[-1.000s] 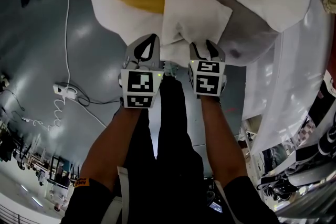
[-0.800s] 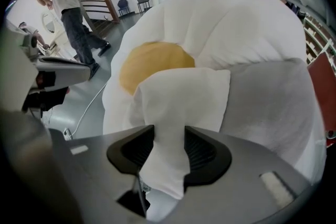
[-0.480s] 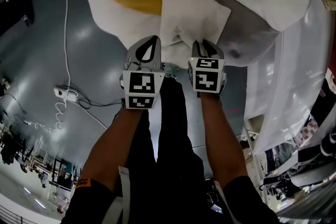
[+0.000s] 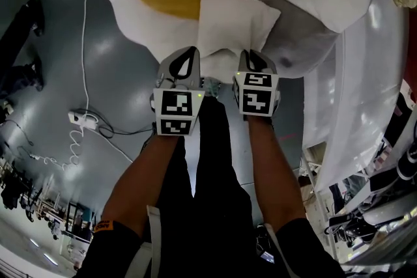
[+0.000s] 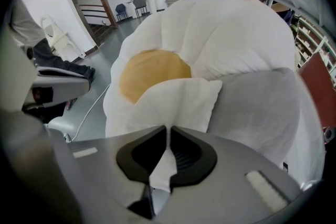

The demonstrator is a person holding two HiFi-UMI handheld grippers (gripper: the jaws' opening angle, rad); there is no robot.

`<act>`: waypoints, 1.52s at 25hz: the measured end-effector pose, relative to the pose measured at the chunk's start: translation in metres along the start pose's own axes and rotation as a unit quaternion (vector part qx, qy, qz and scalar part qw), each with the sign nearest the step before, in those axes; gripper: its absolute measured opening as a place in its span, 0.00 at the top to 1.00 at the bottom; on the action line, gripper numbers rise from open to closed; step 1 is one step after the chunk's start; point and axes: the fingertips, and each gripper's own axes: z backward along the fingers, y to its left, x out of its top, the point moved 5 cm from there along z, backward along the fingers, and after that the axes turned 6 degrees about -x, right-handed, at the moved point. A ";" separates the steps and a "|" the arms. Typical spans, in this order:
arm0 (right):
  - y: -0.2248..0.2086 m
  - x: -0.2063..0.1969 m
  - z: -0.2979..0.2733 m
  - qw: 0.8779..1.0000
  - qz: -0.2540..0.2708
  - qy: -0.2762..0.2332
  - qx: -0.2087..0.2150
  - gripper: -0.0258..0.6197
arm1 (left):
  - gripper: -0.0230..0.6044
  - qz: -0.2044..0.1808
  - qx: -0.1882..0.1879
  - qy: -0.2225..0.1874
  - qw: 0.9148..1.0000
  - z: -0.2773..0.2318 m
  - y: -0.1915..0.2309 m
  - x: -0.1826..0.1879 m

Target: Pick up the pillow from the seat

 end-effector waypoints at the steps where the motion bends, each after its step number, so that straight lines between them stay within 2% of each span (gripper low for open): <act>1: 0.002 0.004 0.006 1.000 -0.003 -0.005 0.000 0.92 | 0.96 -0.001 0.000 -0.002 1.000 0.005 -0.001 0.003; 8: 0.008 0.022 0.062 1.000 -0.010 -0.015 -0.007 0.92 | 0.96 -0.007 -0.010 -0.013 1.000 0.049 -0.014 0.036; 22: 0.015 0.062 0.192 0.995 -0.065 -0.072 -0.020 0.92 | 0.96 -0.020 -0.027 -0.041 0.999 0.144 -0.034 0.100; 26: 0.029 0.060 0.224 0.994 -0.072 -0.082 -0.009 0.92 | 0.96 -0.043 -0.038 -0.051 0.997 0.181 -0.044 0.111; 30: 0.045 0.052 0.259 0.994 -0.067 -0.091 -0.005 0.92 | 0.96 -0.071 -0.049 -0.044 0.995 0.222 -0.057 0.108; 38: 0.075 0.043 0.328 0.990 -0.067 -0.122 -0.001 0.92 | 0.96 -0.076 -0.055 -0.065 0.993 0.292 -0.069 0.123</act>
